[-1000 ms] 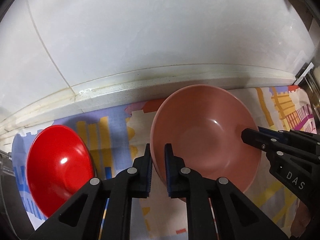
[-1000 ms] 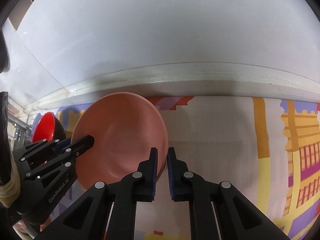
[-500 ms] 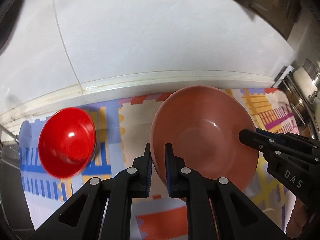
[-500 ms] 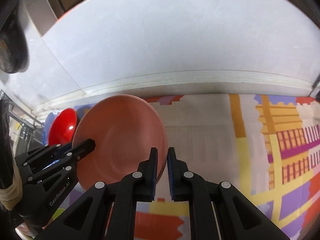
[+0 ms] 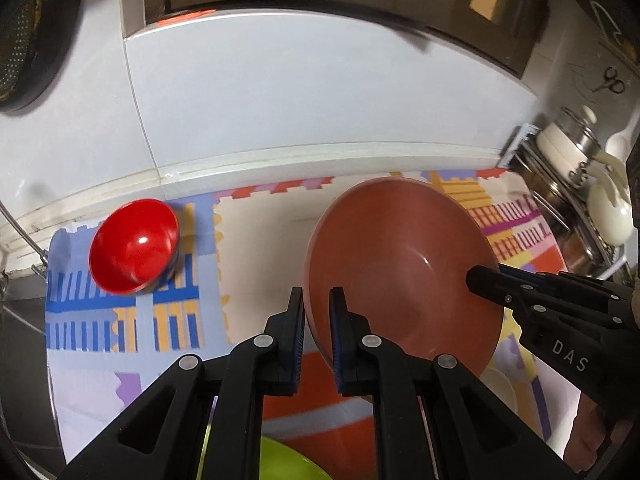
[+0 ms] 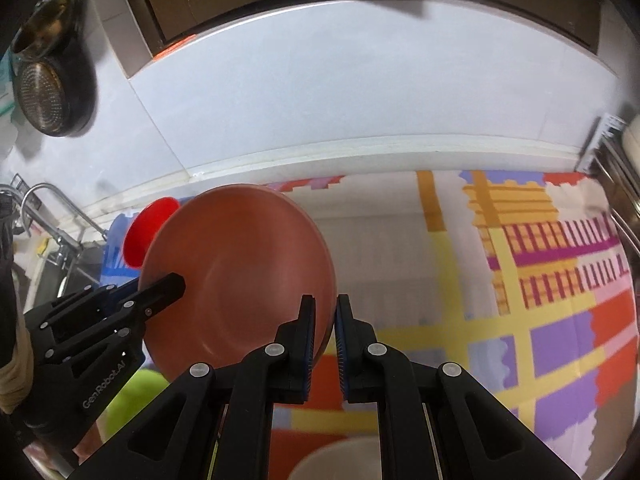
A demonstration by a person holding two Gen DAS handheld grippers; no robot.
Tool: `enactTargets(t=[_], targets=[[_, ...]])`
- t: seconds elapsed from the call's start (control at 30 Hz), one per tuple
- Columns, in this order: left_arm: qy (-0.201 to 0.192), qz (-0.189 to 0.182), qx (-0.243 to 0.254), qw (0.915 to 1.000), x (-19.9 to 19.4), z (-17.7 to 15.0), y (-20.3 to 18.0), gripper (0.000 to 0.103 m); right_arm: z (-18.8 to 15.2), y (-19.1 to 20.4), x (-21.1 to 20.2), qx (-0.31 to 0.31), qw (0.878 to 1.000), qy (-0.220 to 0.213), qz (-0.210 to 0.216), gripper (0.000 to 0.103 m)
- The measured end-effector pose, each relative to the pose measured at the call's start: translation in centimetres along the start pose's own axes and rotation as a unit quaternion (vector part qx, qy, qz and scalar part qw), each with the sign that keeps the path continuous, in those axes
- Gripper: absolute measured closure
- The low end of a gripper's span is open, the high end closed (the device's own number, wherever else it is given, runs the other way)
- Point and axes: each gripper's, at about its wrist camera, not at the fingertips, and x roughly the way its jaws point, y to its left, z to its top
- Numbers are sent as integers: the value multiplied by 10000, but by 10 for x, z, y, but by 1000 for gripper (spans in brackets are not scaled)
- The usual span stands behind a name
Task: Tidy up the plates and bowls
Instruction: 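Lift the pink bowl with both tools and carry it away from the wall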
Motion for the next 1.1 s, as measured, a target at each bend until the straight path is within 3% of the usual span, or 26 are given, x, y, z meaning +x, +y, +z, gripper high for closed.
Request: enactTargets(t=[0.53, 1.1], targets=[[153, -360, 438, 9983, -32, -51, -57, 89, -69, -30, -64, 349, 9991, -81, -225, 92], [817, -448, 751, 9928, -12, -96, -99, 88, -125, -67, -71, 794, 9957, 304, -369, 92]])
